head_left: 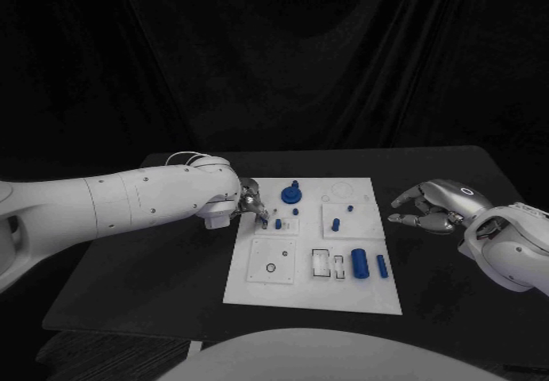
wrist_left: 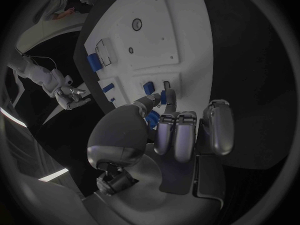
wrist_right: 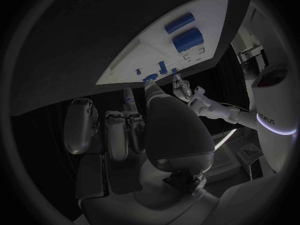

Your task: Assemble the parts on the task board

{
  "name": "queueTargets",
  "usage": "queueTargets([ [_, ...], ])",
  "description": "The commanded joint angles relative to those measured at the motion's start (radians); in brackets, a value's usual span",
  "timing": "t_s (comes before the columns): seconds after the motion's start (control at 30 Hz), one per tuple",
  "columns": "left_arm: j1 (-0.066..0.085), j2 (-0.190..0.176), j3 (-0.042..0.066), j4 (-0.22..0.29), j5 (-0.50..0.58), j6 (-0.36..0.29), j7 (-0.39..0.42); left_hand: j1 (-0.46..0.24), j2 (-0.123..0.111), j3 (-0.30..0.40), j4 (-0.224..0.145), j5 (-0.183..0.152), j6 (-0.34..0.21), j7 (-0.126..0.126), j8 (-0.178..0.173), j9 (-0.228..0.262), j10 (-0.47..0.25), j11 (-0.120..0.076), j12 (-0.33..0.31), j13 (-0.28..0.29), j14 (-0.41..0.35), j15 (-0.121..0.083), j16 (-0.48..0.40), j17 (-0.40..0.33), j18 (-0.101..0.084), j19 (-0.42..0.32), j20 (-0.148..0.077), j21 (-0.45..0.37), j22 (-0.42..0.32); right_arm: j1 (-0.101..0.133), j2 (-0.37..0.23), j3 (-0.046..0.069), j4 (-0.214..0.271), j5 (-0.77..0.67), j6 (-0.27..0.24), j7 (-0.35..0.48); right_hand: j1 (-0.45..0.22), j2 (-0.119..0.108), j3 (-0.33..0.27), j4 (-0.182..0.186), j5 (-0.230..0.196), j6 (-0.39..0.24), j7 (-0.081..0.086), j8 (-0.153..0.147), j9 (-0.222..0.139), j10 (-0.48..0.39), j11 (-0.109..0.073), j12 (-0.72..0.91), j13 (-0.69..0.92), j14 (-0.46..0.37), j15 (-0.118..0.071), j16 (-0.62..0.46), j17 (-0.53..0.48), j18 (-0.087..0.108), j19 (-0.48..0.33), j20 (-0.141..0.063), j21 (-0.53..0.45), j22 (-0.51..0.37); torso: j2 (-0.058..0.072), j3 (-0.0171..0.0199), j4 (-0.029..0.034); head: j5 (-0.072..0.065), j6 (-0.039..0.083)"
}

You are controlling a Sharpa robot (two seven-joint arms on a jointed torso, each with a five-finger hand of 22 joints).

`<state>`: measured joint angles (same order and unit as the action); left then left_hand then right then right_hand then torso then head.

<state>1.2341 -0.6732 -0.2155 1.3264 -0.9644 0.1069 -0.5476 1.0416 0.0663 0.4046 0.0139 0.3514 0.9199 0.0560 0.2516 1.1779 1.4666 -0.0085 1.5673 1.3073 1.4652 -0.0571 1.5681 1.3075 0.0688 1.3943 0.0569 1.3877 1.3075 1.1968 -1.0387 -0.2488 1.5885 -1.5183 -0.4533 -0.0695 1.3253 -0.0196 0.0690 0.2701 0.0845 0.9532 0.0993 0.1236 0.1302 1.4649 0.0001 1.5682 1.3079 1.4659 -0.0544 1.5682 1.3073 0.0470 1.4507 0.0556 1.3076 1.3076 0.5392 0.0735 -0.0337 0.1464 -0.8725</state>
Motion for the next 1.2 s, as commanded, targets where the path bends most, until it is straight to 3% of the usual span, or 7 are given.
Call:
queueTargets([
  [0.03,-0.003,0.003,0.001,-0.002,0.001,0.008,0.011,-0.012,0.002,0.007,0.001,-0.003,0.004,-0.001,-0.005,0.001,0.104,-0.006,0.004,0.264,0.106,-0.005,0.003,0.263,-0.008,0.004,-0.005,-0.002,0.121,-0.002,-0.001,0.001,0.002,-0.001,-0.001,-0.015,0.003,0.003,-0.001,-0.005,0.005,0.008,-0.002,-0.004,0.001,0.106,0.005,0.003,0.263,0.105,-0.001,0.003,0.263,0.012,-0.004,0.001,-0.002,0.184,-0.001,0.0003,0.0003,-0.002,0.000],
  [1.2,-0.018,0.003,0.000,-0.023,0.001,0.034,0.022,-0.010,0.004,0.014,-0.002,-0.004,0.003,-0.002,-0.006,0.001,0.104,-0.006,0.004,0.264,0.106,-0.005,0.003,0.263,-0.007,0.003,-0.005,-0.004,0.120,-0.004,0.006,0.001,0.001,-0.001,0.006,-0.016,0.002,0.003,-0.002,-0.005,0.006,0.010,-0.003,-0.005,0.001,0.106,0.005,0.003,0.263,0.105,0.000,0.003,0.263,0.013,-0.005,0.001,-0.003,0.184,0.000,-0.0007,-0.0004,0.001,0.000],
])
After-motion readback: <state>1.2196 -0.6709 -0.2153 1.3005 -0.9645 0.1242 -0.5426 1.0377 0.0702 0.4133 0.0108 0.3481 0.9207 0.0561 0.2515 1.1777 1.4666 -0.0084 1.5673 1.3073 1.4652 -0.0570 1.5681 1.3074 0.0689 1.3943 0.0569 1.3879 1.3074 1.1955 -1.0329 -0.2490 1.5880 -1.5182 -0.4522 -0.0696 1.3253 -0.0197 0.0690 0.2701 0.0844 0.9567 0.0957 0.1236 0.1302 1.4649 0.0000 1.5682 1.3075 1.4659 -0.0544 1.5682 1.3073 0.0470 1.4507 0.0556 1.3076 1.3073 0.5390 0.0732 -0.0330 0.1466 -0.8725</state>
